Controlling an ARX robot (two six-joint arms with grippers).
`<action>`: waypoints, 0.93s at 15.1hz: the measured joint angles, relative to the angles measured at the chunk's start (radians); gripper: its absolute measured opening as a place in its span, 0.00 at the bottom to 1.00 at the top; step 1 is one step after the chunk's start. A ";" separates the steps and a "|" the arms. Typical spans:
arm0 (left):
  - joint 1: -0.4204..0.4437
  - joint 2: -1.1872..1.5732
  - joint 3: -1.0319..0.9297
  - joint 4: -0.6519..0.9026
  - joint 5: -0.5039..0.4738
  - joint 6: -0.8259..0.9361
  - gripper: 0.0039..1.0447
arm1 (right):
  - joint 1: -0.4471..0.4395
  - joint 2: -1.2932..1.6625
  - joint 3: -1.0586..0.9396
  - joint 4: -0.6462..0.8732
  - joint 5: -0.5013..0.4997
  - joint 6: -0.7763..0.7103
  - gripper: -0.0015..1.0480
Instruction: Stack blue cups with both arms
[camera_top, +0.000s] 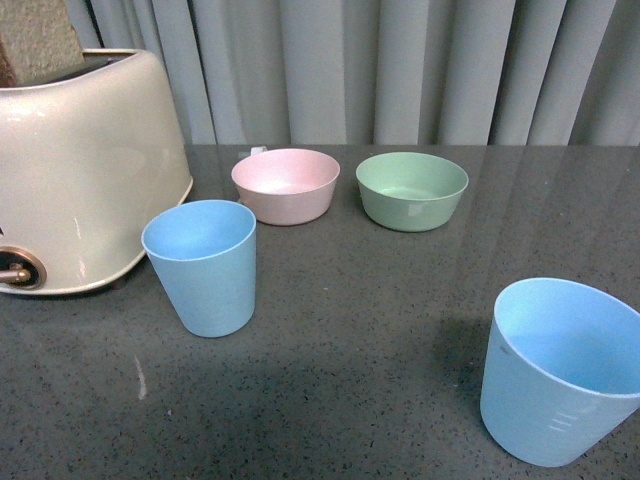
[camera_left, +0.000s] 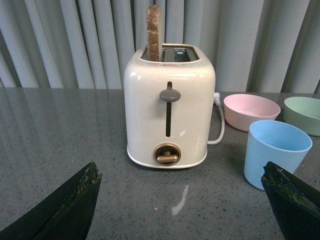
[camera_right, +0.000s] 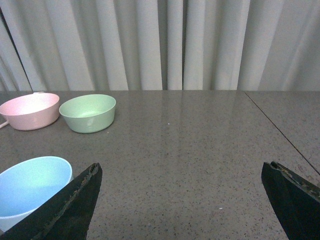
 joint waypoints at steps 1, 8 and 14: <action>0.000 0.000 0.000 0.000 0.000 0.000 0.94 | 0.000 0.000 0.000 0.000 0.000 0.000 0.94; 0.000 0.000 0.000 0.000 0.000 0.000 0.94 | 0.000 0.000 0.000 0.000 0.000 0.000 0.94; 0.000 0.000 0.000 0.000 0.000 0.000 0.94 | 0.000 0.000 0.000 0.000 0.000 0.000 0.94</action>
